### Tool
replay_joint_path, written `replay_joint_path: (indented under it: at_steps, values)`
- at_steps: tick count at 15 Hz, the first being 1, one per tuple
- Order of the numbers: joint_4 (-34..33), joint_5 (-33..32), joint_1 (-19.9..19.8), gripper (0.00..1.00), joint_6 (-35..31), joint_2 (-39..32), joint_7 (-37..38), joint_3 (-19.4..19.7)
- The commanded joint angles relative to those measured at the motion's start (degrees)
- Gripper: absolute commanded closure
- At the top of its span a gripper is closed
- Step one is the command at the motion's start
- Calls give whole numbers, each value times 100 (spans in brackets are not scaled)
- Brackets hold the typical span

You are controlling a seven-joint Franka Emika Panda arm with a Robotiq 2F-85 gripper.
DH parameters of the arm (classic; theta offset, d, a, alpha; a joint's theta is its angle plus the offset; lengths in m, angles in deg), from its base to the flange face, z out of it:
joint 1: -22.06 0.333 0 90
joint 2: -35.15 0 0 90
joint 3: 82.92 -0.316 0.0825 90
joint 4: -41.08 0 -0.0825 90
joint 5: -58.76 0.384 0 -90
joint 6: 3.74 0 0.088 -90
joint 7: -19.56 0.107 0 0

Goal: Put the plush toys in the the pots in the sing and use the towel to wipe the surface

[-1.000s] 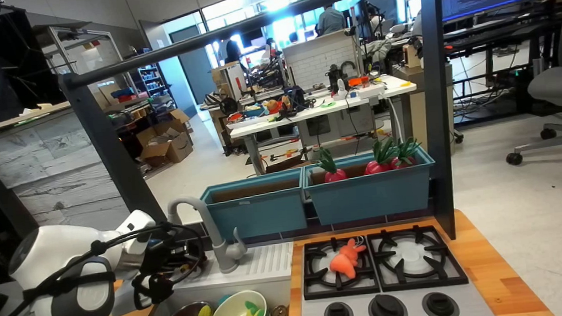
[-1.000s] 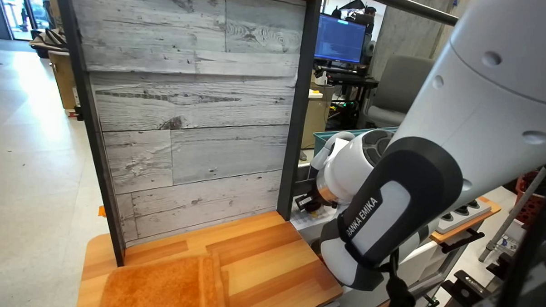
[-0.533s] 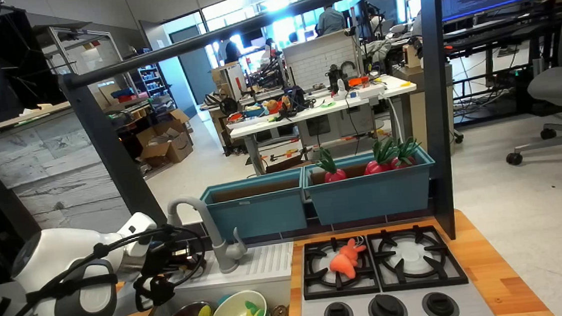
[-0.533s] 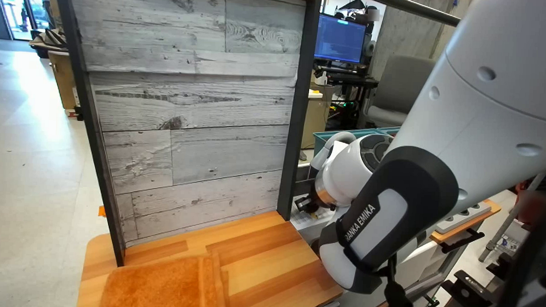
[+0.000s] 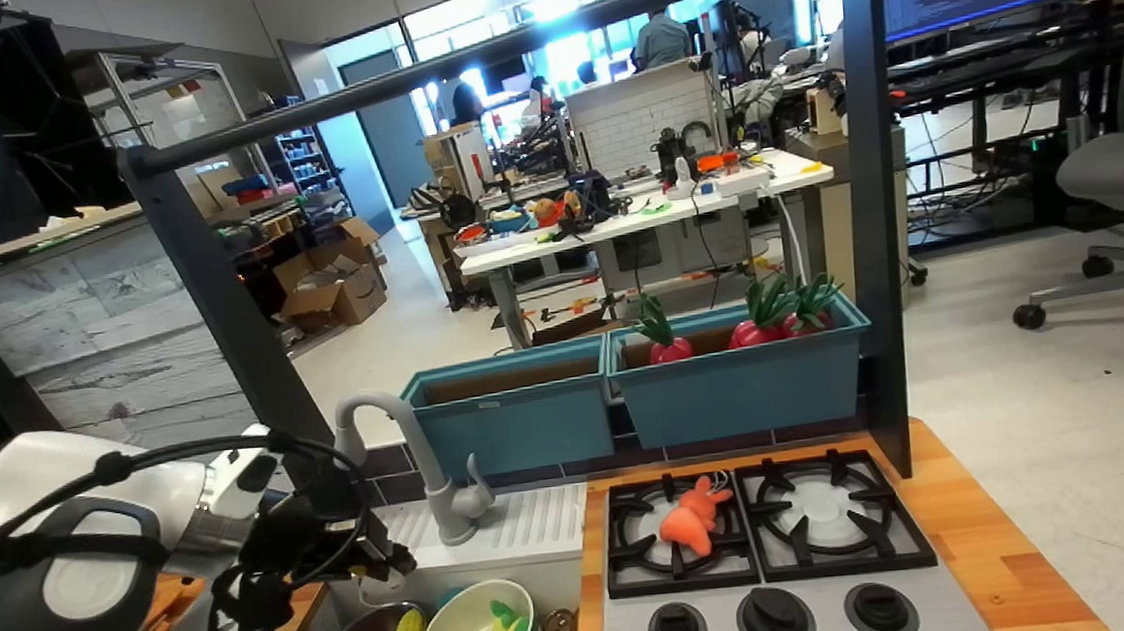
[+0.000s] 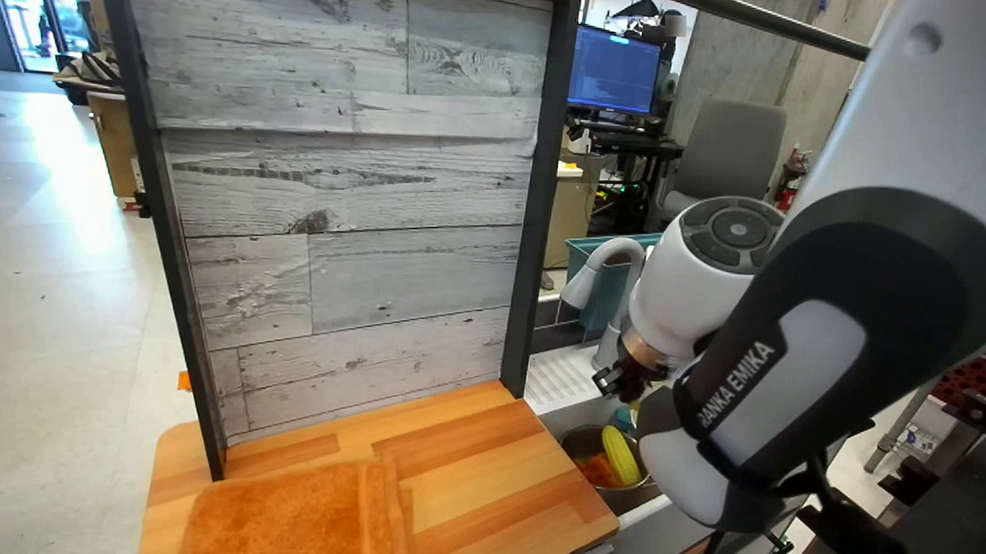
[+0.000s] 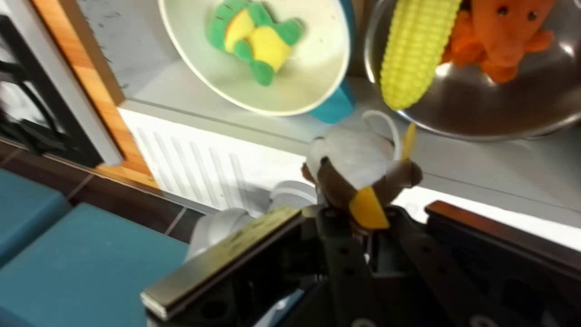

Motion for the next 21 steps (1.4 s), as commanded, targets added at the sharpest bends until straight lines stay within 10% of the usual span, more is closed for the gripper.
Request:
replay_joint_path:
  at_steps: [1, 8, 9, 10, 19, 20, 21]
  values:
    - [353, -101, 23, 97, 206, 309, 603, 329]
    - [-396, -523, -292, 97, 1615, -255, 1651, 675]
    - [-484, -663, -386, 92, 1793, -267, 1778, 637]
    - [-546, -800, -503, 65, 1880, -230, 1865, 581]
    - [-411, -1507, -1059, 6, 2318, 435, 1845, 309]
    - [-550, -1500, -964, 22, 1985, 53, 2154, 410]
    - [-540, -1560, -996, 16, 2086, 122, 2155, 395]
